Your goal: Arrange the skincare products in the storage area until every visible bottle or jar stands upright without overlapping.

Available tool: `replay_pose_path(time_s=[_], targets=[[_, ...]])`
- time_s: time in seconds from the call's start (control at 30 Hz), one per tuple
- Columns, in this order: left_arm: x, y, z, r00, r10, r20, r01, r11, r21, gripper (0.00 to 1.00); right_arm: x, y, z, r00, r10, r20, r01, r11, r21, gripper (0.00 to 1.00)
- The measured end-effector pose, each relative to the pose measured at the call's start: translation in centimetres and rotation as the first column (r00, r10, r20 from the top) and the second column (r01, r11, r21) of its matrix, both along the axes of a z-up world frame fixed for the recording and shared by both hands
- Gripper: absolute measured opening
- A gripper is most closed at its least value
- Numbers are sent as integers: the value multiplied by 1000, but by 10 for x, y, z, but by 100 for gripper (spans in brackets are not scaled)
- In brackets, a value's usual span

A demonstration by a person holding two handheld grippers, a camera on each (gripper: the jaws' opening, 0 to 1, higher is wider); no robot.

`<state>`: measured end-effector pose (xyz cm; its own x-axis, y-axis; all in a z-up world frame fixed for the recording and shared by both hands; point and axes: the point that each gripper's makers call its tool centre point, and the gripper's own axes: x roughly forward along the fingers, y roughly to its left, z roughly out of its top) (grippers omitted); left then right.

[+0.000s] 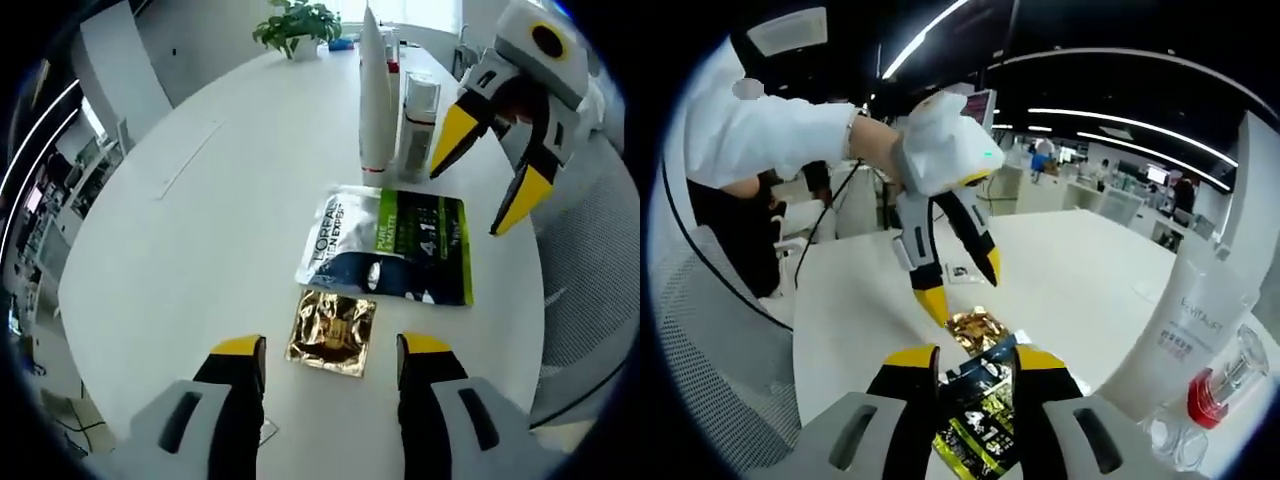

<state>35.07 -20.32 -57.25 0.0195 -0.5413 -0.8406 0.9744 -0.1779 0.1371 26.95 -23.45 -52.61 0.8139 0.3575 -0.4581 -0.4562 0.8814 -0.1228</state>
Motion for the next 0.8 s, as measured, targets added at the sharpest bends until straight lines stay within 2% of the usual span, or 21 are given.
replay_pose_path(time_s=[0.23, 0.33, 0.43, 0.53, 0.67, 0.8], targets=[[-8, 8, 20, 998, 50, 33, -48, 997, -58, 58, -2, -4, 6, 1000, -11, 9, 11, 1000, 5, 25], [-16, 12, 29, 997, 71, 33, -68, 995, -76, 59, -2, 1, 11, 1000, -7, 19, 7, 1000, 24, 26], [-20, 16, 35, 995, 90, 41, -86, 992, -88, 59, -4, 8, 16, 1000, 8, 18, -9, 999, 35, 31], [-26, 19, 44, 992, 126, 17, -123, 984, -132, 59, -8, 10, 31, 999, 12, 46, -14, 999, 43, 32], [-40, 24, 52, 990, 140, 9, -137, 979, -150, 59, -13, 6, 40, 998, -5, 56, 3, 999, 42, 32], [-39, 30, 57, 985, 170, -1, -168, 970, -175, 60, -23, 5, 44, 998, -5, 61, 6, 1000, -9, 35]])
